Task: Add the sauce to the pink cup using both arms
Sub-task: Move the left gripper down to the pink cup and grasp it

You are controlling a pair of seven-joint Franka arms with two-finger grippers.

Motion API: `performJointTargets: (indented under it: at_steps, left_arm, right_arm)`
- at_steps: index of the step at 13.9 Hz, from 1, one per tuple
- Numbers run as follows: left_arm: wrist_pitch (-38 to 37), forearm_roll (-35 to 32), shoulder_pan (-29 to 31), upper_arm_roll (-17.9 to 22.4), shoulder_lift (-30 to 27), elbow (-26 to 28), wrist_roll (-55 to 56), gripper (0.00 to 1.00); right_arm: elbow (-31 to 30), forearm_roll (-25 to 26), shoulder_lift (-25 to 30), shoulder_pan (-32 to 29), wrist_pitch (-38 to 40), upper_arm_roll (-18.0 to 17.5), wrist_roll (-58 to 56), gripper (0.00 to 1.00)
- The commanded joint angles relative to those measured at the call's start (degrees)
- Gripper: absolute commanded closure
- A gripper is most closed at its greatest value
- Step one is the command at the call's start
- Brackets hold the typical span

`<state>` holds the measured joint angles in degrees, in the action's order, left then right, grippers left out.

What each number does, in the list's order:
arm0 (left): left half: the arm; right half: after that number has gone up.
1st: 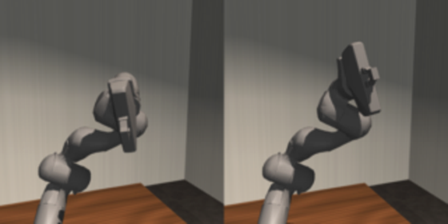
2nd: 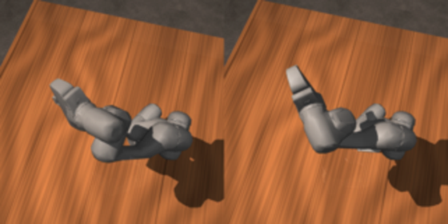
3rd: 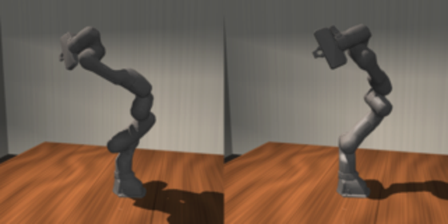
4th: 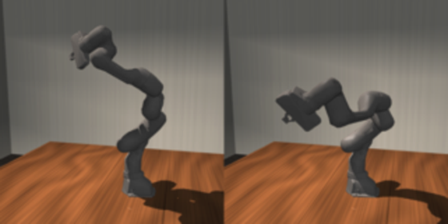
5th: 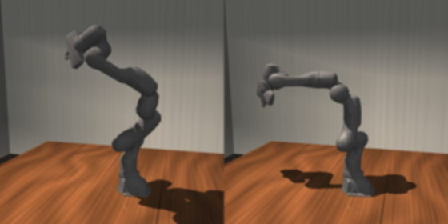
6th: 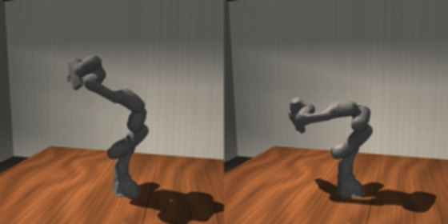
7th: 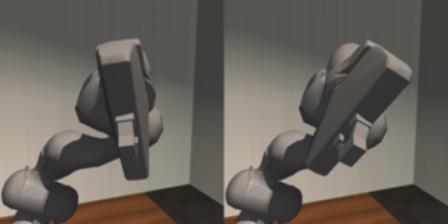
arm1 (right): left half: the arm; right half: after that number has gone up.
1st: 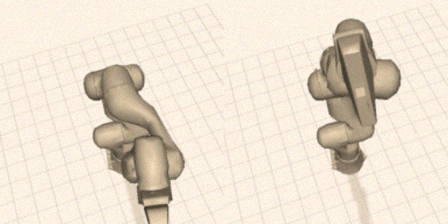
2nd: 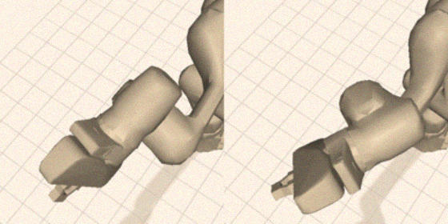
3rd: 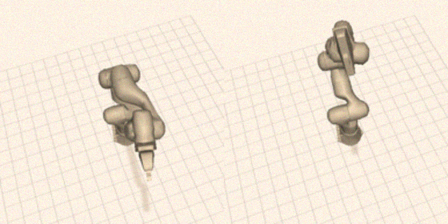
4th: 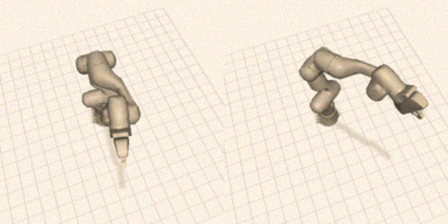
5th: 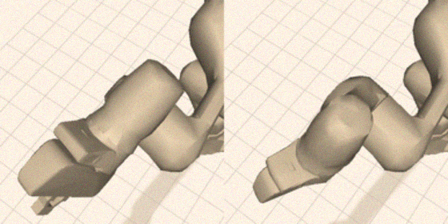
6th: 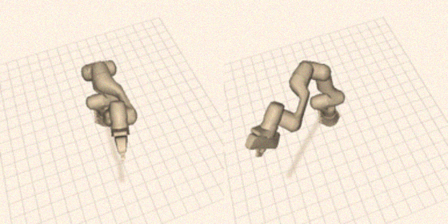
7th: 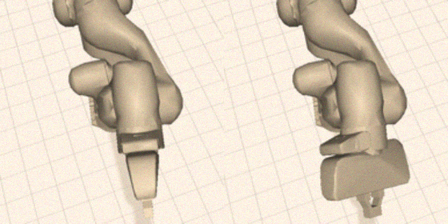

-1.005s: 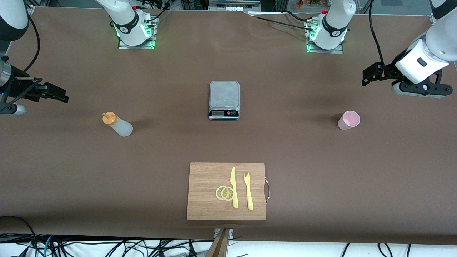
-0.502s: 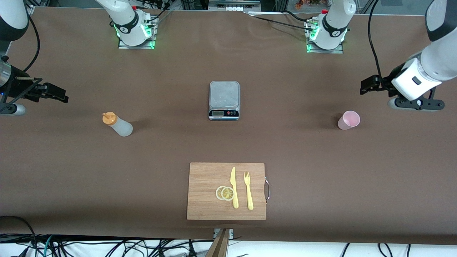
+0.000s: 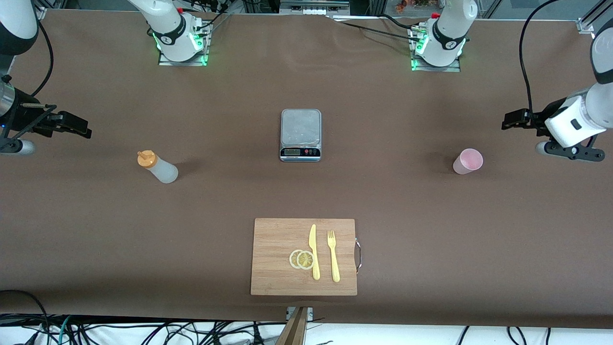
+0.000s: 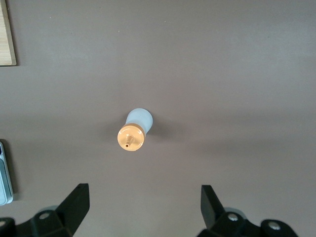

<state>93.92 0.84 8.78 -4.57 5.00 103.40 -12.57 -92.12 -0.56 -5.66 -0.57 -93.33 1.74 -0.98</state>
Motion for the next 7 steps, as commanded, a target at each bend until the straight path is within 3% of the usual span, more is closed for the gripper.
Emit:
performJointTargets:
  at_steps: [1,7]
  left_arm:
    - [11.68,-2.76,0.36,-0.53,-1.66,10.21,-2.37,0.0]
    - [42.45,-7.61,1.41,-0.44,0.53,28.77,-3.25,0.0]
  right_arm:
    - [1.33,0.65,-0.58,-0.31,0.43,-0.25,0.36,0.0]
    - [1.33,0.56,-0.58,-0.48,0.43,-0.07,0.27,0.0]
